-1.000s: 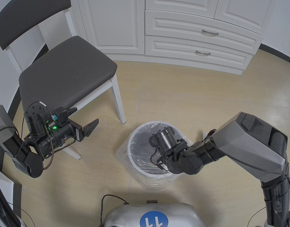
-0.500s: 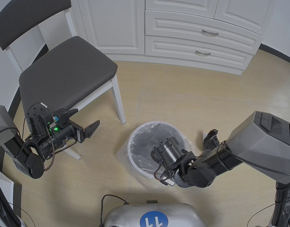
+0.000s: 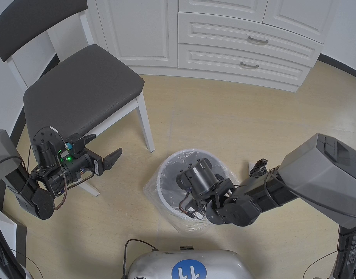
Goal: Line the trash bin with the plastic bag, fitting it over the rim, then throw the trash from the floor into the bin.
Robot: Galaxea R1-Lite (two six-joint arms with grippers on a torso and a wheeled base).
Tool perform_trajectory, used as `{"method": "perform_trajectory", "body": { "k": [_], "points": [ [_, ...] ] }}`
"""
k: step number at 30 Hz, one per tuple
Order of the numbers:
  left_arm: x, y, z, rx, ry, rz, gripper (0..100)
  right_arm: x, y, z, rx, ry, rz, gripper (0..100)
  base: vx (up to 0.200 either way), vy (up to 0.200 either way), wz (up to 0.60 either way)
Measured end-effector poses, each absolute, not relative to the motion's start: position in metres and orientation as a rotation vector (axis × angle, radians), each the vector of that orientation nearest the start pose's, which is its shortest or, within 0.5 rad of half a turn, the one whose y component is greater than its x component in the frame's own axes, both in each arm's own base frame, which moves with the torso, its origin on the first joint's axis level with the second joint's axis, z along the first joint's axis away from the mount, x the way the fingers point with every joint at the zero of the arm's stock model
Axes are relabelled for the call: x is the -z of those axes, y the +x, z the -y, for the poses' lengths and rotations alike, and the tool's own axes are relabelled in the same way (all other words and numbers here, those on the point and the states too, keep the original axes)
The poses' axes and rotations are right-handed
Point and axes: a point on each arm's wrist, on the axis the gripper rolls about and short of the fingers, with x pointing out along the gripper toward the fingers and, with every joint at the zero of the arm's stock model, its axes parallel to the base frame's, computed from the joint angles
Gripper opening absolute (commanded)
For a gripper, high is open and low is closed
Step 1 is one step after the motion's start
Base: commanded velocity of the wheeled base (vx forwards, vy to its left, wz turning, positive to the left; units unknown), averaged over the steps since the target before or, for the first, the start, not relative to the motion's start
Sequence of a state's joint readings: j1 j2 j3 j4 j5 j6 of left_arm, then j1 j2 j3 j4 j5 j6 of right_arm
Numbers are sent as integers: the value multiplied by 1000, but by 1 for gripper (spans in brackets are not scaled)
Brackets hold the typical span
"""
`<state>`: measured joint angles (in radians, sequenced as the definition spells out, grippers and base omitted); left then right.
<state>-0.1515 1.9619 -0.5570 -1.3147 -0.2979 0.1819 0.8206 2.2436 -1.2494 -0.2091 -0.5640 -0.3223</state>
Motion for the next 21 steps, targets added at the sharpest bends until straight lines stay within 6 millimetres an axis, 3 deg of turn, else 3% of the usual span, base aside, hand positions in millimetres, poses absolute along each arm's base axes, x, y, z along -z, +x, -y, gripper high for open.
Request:
{"method": "perform_trajectory", "body": {
  "k": [4,7,15,21],
  "points": [
    [-108,314,54,455,172,-49,100,-77,308,-305,-304,-733,-505,100,0,0,0],
    [-109,315,54,454,171,-49,100,-78,321,-309,-271,-698,-489,100,0,0,0],
    [-109,315,53,452,171,-48,100,-46,359,-297,-187,-683,-537,100,0,0,0],
    [-108,316,52,449,171,-48,100,-31,363,-291,-178,-700,-578,100,0,0,0]
  ]
}}
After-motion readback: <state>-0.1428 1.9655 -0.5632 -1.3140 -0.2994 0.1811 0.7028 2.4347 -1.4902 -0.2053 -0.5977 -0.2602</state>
